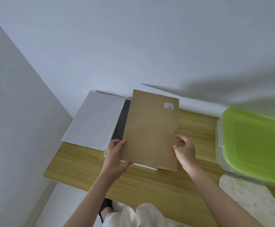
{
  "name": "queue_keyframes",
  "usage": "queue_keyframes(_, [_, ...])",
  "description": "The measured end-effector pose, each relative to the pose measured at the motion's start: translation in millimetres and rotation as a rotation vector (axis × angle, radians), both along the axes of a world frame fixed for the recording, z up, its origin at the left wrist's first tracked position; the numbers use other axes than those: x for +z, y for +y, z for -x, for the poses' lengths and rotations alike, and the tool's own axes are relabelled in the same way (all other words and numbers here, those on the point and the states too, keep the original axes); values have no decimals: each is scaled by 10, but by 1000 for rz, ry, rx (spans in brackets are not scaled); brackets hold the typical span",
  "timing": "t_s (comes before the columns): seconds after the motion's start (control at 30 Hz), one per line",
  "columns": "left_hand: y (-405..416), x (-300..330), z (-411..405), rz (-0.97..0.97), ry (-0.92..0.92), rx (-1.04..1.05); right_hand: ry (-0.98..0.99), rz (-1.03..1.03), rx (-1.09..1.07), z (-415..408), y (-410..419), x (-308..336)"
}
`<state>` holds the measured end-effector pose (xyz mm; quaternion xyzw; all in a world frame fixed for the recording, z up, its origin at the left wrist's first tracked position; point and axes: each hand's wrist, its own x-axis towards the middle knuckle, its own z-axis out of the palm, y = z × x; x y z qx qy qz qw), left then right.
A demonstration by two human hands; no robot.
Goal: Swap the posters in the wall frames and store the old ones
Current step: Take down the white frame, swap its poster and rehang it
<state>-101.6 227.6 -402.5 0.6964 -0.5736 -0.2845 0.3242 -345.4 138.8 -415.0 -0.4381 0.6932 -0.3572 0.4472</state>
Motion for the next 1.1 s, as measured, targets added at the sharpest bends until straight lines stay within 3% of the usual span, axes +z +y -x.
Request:
queue_keyframes(0.3, [126,-86,831,-69,58,-186,29,-6,-251,831,568,-209])
queue_keyframes(0.5, [183,-190,1179,-125,55,-191,89,32,-284,1125,716,-283])
queue_keyframes(1.1, [211,-313,1439,-166,-177,-223,334,44,95,1203,798,-393])
